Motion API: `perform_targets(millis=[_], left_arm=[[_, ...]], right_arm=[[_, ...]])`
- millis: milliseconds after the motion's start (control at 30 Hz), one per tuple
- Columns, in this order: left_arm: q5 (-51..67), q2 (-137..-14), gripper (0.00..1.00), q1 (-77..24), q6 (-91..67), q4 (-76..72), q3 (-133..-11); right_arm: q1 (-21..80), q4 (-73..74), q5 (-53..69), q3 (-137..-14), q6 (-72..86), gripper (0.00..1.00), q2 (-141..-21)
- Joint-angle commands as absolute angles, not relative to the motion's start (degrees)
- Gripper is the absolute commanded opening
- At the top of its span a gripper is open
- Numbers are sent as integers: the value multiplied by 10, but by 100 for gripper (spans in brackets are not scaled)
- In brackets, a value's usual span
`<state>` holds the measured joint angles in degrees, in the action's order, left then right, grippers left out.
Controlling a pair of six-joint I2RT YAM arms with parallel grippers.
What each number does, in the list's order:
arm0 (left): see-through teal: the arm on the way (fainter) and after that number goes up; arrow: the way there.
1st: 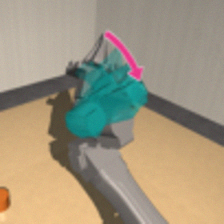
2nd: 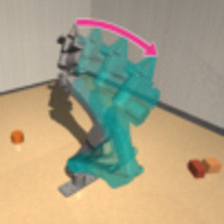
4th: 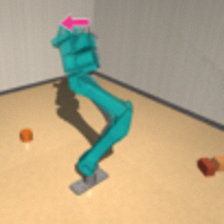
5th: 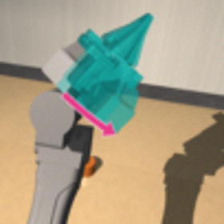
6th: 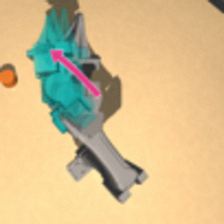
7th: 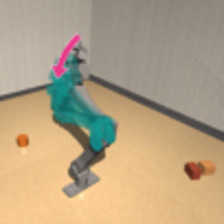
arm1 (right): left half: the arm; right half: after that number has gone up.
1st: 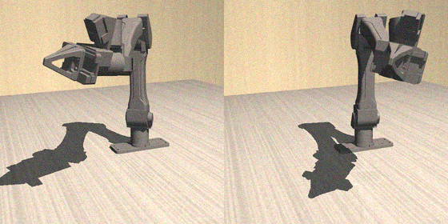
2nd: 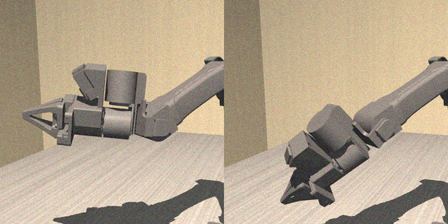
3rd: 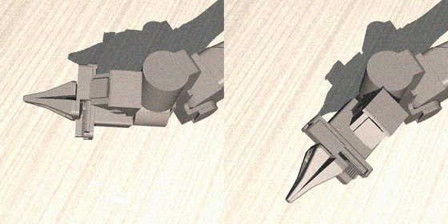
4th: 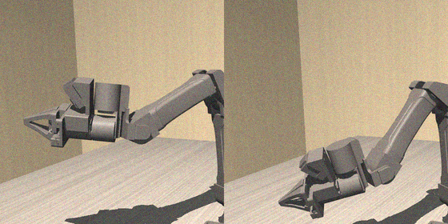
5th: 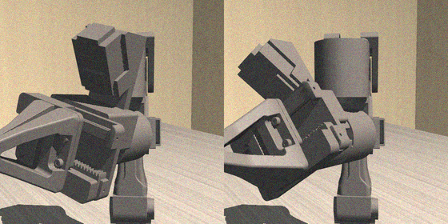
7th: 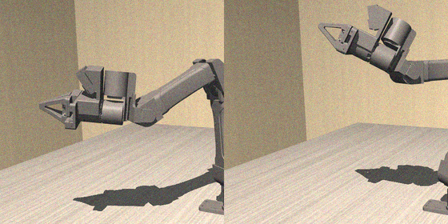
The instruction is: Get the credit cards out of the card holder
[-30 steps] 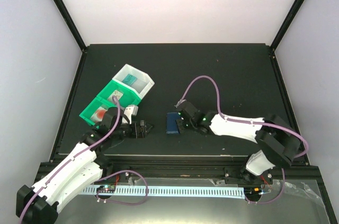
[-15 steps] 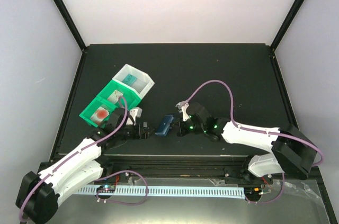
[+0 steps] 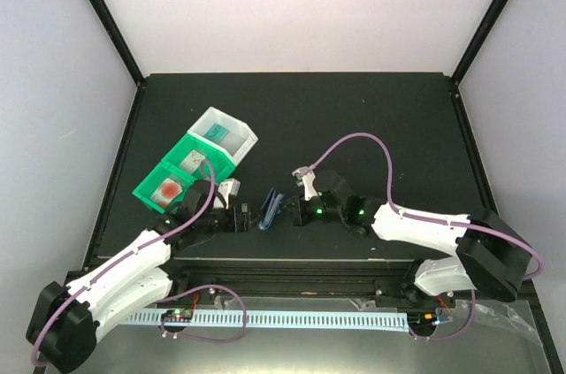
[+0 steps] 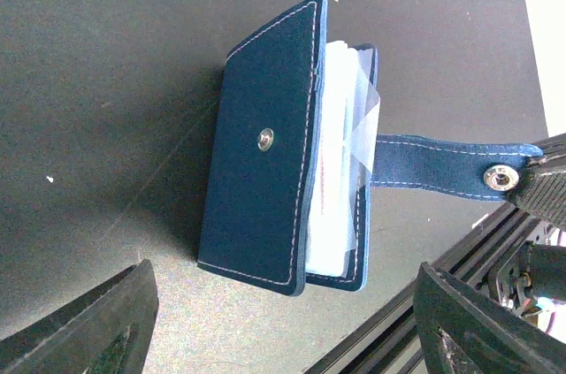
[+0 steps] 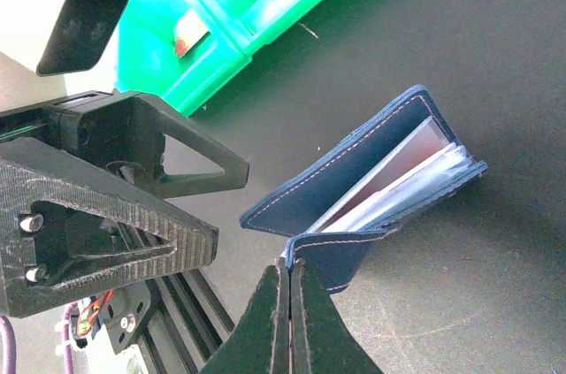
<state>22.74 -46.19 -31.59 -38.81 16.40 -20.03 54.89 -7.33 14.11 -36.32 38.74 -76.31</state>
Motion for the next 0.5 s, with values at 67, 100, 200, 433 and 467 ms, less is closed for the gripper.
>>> perform_targets(millis=[67, 100, 200, 433, 467], left_arm=[[222, -469, 80, -319, -395, 145, -187], [222, -470, 79, -319, -395, 143, -186], [222, -477, 76, -319, -394, 140, -185], [216, -492, 69, -318, -388, 125, -180], [214, -495, 68, -319, -388, 125, -179]], right_arm=[[550, -87, 139, -363, 389, 1, -747], [550, -86, 138, -362, 388, 1, -746], [550, -83, 134, -362, 385, 1, -743], [550, -79, 129, -362, 381, 1, -744], [550, -76, 127, -361, 380, 1, -744]])
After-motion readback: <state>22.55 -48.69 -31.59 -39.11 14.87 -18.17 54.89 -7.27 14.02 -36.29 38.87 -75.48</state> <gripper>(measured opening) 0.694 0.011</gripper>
